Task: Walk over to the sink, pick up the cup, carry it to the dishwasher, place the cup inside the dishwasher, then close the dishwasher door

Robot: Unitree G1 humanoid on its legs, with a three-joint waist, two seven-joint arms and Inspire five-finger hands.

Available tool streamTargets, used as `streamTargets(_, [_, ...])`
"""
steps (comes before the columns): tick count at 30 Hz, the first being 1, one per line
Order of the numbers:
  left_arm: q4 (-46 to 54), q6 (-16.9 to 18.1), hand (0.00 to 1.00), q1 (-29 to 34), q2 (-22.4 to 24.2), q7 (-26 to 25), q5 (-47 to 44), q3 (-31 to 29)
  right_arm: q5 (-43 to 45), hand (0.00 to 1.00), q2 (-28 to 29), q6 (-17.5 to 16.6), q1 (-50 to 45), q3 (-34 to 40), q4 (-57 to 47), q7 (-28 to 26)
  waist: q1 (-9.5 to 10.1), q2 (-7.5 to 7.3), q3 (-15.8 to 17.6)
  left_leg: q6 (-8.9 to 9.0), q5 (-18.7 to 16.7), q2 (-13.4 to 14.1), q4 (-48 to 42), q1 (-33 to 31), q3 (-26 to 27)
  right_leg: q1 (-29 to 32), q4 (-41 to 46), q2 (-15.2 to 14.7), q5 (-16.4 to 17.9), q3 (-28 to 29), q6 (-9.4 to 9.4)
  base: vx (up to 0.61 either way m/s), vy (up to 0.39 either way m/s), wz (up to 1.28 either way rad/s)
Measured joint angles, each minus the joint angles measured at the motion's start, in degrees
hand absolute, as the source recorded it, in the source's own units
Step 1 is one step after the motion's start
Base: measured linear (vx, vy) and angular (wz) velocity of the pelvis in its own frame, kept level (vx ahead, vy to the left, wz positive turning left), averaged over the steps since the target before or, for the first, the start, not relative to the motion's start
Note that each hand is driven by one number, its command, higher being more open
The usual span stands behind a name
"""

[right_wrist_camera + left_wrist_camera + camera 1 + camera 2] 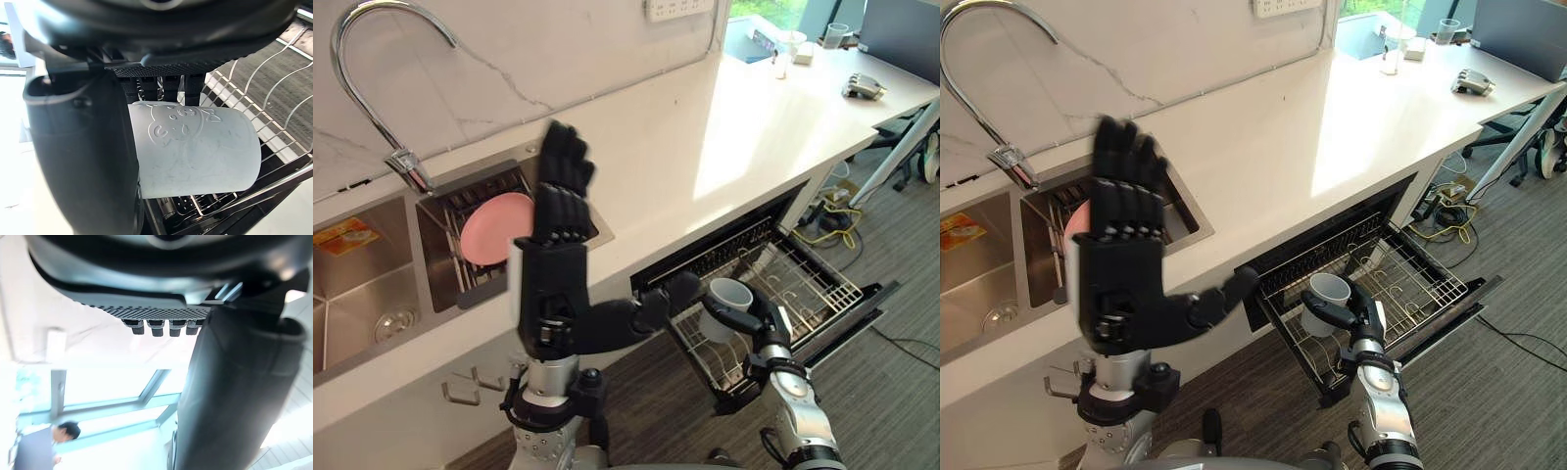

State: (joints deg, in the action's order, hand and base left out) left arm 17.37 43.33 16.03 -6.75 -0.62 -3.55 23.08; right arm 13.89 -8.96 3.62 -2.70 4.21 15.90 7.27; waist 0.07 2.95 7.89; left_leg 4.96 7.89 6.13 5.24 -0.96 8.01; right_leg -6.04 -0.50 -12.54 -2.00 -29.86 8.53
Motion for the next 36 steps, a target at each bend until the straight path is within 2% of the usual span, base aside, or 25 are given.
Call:
streamTargets(5, [-4.4,-6.49,1.0,-0.26,-0.83,8.08,-5.17,3.86,0.01,0.0,-0.03,0.0,-0.01,-0.02,0.45,-0.44,-0.66,-0.54,-1.17,0.15,0.3,0.04,-0.22,-0.17,0.72,0.72,-0.02,-0.02,-0.08,0.86,-0.01,0.01,-0.01,-0.07])
streamTargets(10, [-7.66,-11.76,1.0,-1.6,-2.0,13.16,-8.52,9.02,0.01,0.0,-0.04,-0.15,0.12,-0.05,0.82,-0.66,-0.88,-0.91,-1.92,0.17,0.3,0.17,-0.23,-0.03,1.61,1.15,-0.03,0.01,-0.29,1.67,-0.15,-0.01,-0.009,-0.09])
streamTargets(15, [-13.68,-18.35,1.0,-4.81,-2.14,14.7,-8.96,14.79,0.01,0.0,-0.06,-0.22,0.46,-0.02,2.32,-0.99,-0.87,-1.11,-2.95,0.17,0.3,0.98,0.03,0.13,3.02,1.54,-1.08,0.6,-1.2,3.26,-0.58,-0.05,-0.016,-0.16])
streamTargets(19, [-26.19,-22.39,1.0,-6.93,-2.1,13.51,-5.03,17.11,0.04,0.0,-1.05,-0.25,0.57,0.32,2.96,-2.22,-1.14,-1.27,-4.03,0.38,0.43,1.77,0.04,0.35,3.83,1.72,-1.77,1.43,-1.75,4.33,-1.1,-0.03,-0.024,-0.13])
streamTargets(24, [-40.52,-27.85,1.0,-6.52,-4.69,11.06,4.4,14.54,0.66,0.0,-2.36,-0.4,2.07,0.9,3.94,-4.21,-2.33,-1.36,-3.97,0.69,0.64,1.85,0.07,1.18,3.79,0.77,-3.01,2.06,-2.32,4.27,-1.18,-0.04,-0.019,-0.05])
streamTargets(27, [-51.67,-30.12,1.0,-5.16,-6.09,8.13,10.22,8.43,0.62,0.0,-2.41,-0.43,2.91,1.72,4.13,-5.66,-2.45,-1.53,-3.85,0.71,0.61,1.72,0.08,1.43,3.78,0.15,-4.03,2.14,-2.76,4.08,-1.04,-0.03,-0.006,0.0])
streamTargets(29, [-55.26,-31.63,1.0,-4.6,-6.59,7.23,11.73,4.58,0.52,0.0,-2.77,-0.41,3.64,1.75,4.86,-6.33,-2.52,-1.47,-3.81,0.71,0.6,1.57,0.1,1.35,3.53,-0.19,-4.3,2.05,-2.88,3.57,-0.95,-0.02,-0.002,0.1])
streamTargets(32, [-57.81,-30.06,1.0,-4.99,-5.62,3.92,14.15,0.38,0.08,0.0,-3.31,0.39,5.47,1.6,7.3,-7.08,-1.65,-1.42,-3.74,0.68,0.58,1.3,0.1,1.93,3.46,-0.9,-4.29,1.68,-2.96,3.46,-0.8,-0.01,0.004,0.04])
streamTargets(36, [-58.95,-29.91,1.0,-5.1,-5.54,1.17,14.92,-2.43,-1.26,0.0,-3.81,1.74,7.79,1.45,8.37,-7.68,-1.3,-1.29,-3.23,0.78,0.46,1.1,0.11,1.87,3.32,-0.94,-4.28,1.61,-2.95,3.36,-0.77,0.0,0.0,0.01])
